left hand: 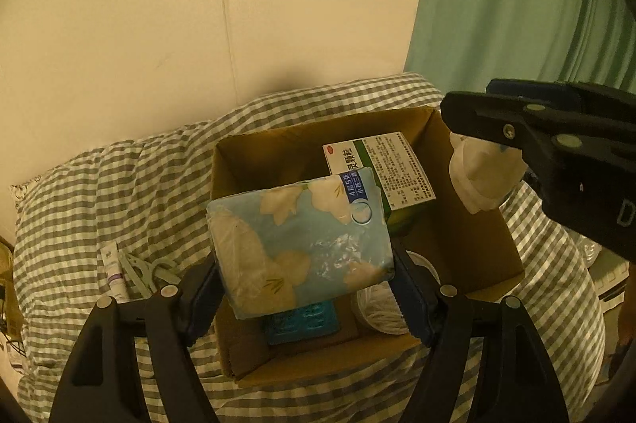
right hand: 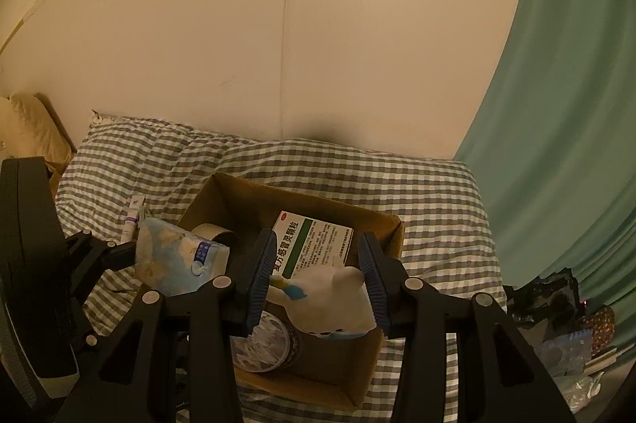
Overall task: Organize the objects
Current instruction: 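Carry the tissue pack and bear toy into the cardboard box and open both tools, then withdraw both open tools from the box toward the toothpaste tube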
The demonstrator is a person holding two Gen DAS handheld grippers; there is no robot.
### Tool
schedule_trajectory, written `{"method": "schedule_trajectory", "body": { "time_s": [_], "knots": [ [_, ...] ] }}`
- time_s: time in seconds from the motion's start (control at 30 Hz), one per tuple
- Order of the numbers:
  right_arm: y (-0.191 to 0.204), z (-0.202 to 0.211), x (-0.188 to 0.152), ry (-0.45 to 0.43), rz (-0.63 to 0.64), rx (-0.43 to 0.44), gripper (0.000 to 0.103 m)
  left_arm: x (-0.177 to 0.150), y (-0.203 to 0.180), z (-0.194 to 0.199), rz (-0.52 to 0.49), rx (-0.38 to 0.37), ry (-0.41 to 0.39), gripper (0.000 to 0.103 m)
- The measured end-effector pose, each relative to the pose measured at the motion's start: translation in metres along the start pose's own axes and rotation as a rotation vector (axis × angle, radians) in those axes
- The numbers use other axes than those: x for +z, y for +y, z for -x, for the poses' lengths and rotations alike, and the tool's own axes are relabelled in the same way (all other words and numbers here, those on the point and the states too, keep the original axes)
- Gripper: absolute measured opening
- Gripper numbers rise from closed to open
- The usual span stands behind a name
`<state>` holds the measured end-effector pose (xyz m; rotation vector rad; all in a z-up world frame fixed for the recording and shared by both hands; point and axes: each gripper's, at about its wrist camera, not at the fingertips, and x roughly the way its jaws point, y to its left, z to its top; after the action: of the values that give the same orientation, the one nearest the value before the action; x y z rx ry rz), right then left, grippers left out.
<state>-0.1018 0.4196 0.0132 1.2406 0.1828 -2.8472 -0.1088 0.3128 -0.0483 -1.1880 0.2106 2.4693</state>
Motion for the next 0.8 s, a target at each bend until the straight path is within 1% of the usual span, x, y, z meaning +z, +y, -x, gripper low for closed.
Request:
{"method": "schedule_trajectory", "body": {
  "time_s": [0.2,0.23,0.3,0.4,0.47,0.5,0.53,0.67,0.73,0.8],
  "knots": [
    [-0.004,-0.004,-0.003,0.014,-0.033,0.013,0.043,0.001,-0.005,0.005,-0.01,-0.004,0.006,0.081],
    [-0.005,-0.003,-0.003,0.013,-0.04,0.017,0.043,0.002,-0.005,0.006,-0.011,-0.002,0.006,0.083],
    [-0.008,0.001,-0.003,0.0,-0.058,0.022,0.043,0.004,-0.005,0.011,-0.012,0.008,-0.003,0.093],
    [-0.011,0.009,0.0,-0.014,-0.078,0.024,0.043,0.01,-0.004,0.023,-0.01,0.016,-0.025,0.095],
    [-0.013,0.016,0.003,-0.024,-0.09,0.022,0.051,0.014,-0.001,0.033,-0.01,0.024,-0.039,0.097],
    [-0.013,0.021,0.004,-0.033,-0.097,0.017,0.061,0.015,0.001,0.04,-0.007,0.032,-0.049,0.099],
    [-0.014,0.027,0.005,-0.044,-0.104,0.013,0.064,0.017,0.003,0.047,-0.003,0.037,-0.058,0.1],
    [-0.015,0.053,0.012,-0.085,-0.132,0.021,0.067,0.021,0.02,0.079,0.019,0.053,-0.095,0.101],
    [-0.012,0.07,0.014,-0.112,-0.153,0.025,0.072,0.022,0.031,0.099,0.029,0.069,-0.117,0.102],
    [-0.007,0.085,0.015,-0.131,-0.165,0.029,0.075,0.021,0.046,0.121,0.036,0.095,-0.144,0.103]
  ]
}}
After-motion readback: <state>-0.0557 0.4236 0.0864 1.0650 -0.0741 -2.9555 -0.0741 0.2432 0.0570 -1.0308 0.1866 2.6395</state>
